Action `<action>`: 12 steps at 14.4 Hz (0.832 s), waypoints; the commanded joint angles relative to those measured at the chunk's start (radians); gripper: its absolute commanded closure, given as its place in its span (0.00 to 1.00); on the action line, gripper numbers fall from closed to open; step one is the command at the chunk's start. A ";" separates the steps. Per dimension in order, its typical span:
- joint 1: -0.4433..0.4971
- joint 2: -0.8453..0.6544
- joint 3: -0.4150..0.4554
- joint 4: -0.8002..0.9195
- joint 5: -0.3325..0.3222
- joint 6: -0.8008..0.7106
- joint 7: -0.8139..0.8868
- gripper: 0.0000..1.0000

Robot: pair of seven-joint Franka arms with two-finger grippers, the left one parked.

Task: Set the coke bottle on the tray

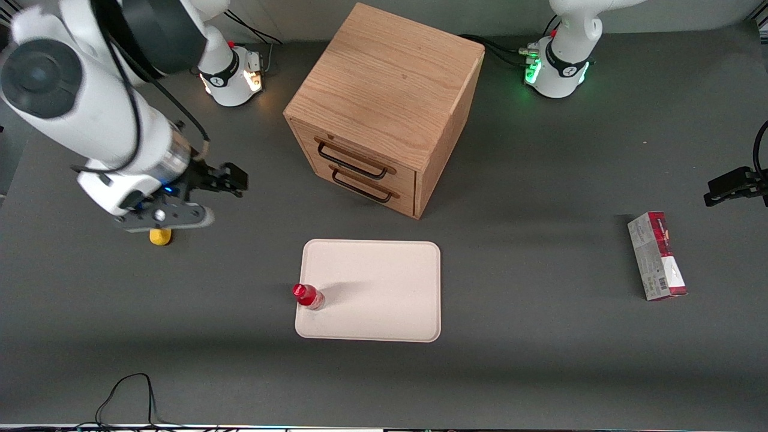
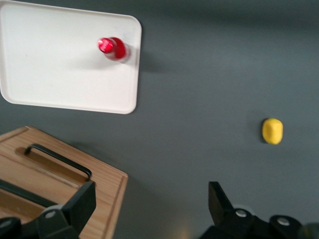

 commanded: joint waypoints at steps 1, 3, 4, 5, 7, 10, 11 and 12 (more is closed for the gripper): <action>-0.111 -0.213 -0.001 -0.256 0.025 0.079 -0.095 0.00; -0.186 -0.305 -0.001 -0.372 0.055 0.145 -0.133 0.00; -0.210 -0.331 -0.001 -0.405 0.055 0.167 -0.174 0.00; -0.235 -0.342 -0.001 -0.417 0.055 0.178 -0.200 0.00; -0.279 -0.344 -0.007 -0.419 0.055 0.188 -0.265 0.00; -0.303 -0.345 -0.043 -0.430 0.053 0.231 -0.316 0.00; -0.303 -0.341 -0.053 -0.430 0.053 0.244 -0.316 0.00; -0.300 -0.336 -0.054 -0.430 0.050 0.244 -0.317 0.00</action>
